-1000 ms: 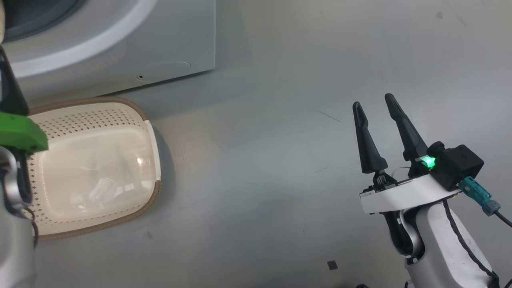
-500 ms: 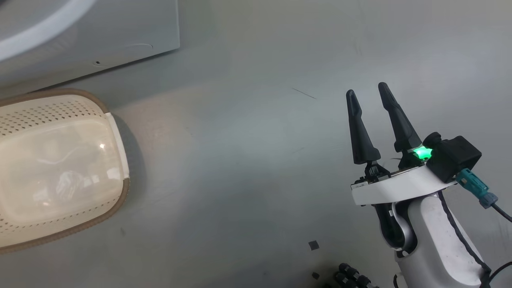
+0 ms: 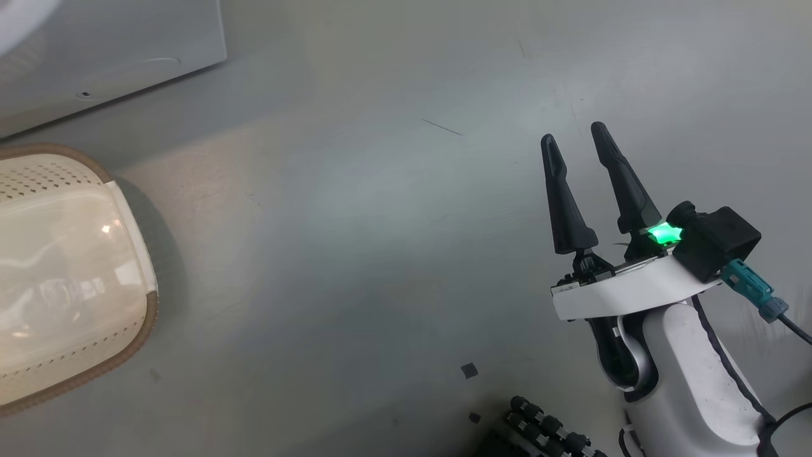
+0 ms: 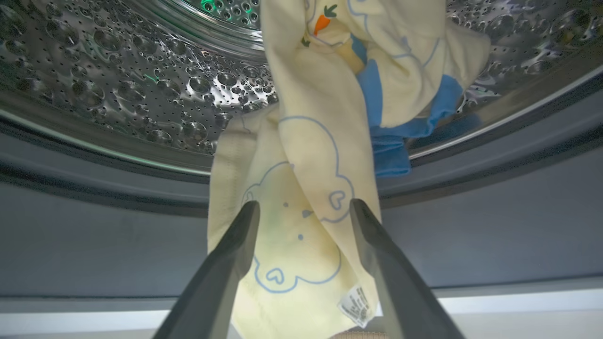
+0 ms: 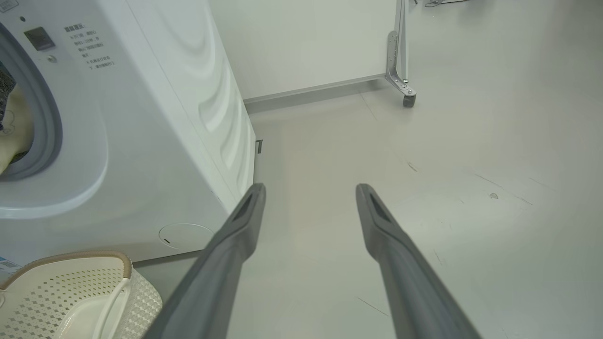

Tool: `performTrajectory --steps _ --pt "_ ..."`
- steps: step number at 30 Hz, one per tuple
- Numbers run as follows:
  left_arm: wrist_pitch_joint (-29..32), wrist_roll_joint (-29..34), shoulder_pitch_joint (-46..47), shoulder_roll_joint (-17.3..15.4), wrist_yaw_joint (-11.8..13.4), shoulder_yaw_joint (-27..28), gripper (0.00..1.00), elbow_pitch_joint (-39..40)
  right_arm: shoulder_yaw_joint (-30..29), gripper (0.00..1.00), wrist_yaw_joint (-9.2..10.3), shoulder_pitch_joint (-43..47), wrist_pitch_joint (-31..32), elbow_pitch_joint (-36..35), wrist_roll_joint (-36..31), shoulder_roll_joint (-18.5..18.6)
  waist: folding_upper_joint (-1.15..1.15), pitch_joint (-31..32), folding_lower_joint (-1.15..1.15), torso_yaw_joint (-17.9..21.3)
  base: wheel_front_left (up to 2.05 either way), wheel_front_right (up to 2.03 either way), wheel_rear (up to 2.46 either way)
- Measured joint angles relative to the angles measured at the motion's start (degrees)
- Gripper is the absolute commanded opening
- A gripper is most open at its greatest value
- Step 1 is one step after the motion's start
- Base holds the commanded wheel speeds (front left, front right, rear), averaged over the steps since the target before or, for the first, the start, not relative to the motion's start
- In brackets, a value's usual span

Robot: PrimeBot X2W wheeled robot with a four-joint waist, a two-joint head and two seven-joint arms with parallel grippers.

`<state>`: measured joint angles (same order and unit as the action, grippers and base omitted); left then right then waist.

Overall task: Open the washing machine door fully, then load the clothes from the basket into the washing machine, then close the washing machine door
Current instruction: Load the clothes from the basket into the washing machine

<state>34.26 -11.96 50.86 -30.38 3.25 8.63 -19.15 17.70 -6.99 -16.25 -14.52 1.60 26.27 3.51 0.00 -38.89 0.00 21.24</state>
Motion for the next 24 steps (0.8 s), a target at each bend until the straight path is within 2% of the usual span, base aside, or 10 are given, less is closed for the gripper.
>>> performTrajectory --steps 6,13,14,15,16,17,24 --pt "4.7 1.2 3.5 -3.0 0.0 -0.6 1.00 -1.6 0.6 1.00 0.00 -0.3 0.0 0.0 0.9 -0.2 0.00 -1.7 0.00 1.4 0.00 0.00 0.00" --pt "8.7 1.0 5.1 -3.1 0.0 -0.8 1.00 -4.9 0.6 1.00 0.00 -1.1 0.0 0.1 1.0 -0.3 0.00 -2.8 0.00 2.5 0.00 0.00 0.00" --pt "9.2 1.0 5.4 -3.1 0.0 -0.8 0.94 -5.1 0.6 1.00 0.00 -1.1 0.0 0.1 1.0 -0.4 0.00 -2.9 0.00 2.5 0.00 0.00 0.00" --pt "9.6 1.0 5.8 -3.1 0.0 -0.8 0.56 -5.3 0.6 1.00 0.00 -1.1 0.0 0.1 1.0 -0.4 0.00 -2.9 0.00 2.6 0.00 0.00 0.00" --pt "9.6 1.1 6.1 -3.2 0.1 -0.8 0.36 -5.4 0.6 1.00 0.00 -1.1 0.0 0.1 1.0 -0.4 0.00 -3.0 0.00 2.6 0.00 0.00 0.00" --pt "9.6 1.3 6.5 -3.2 0.1 -0.8 0.00 -5.4 0.6 1.00 0.00 -1.1 0.0 0.1 1.2 -0.4 0.00 -3.1 0.00 2.6 0.00 0.00 0.00" --pt "10.6 1.2 8.5 -3.4 0.0 -1.4 0.00 -5.7 0.7 1.00 0.00 -1.8 0.0 0.1 1.4 -0.5 0.00 -3.7 0.00 2.5 0.00 0.00 0.00"
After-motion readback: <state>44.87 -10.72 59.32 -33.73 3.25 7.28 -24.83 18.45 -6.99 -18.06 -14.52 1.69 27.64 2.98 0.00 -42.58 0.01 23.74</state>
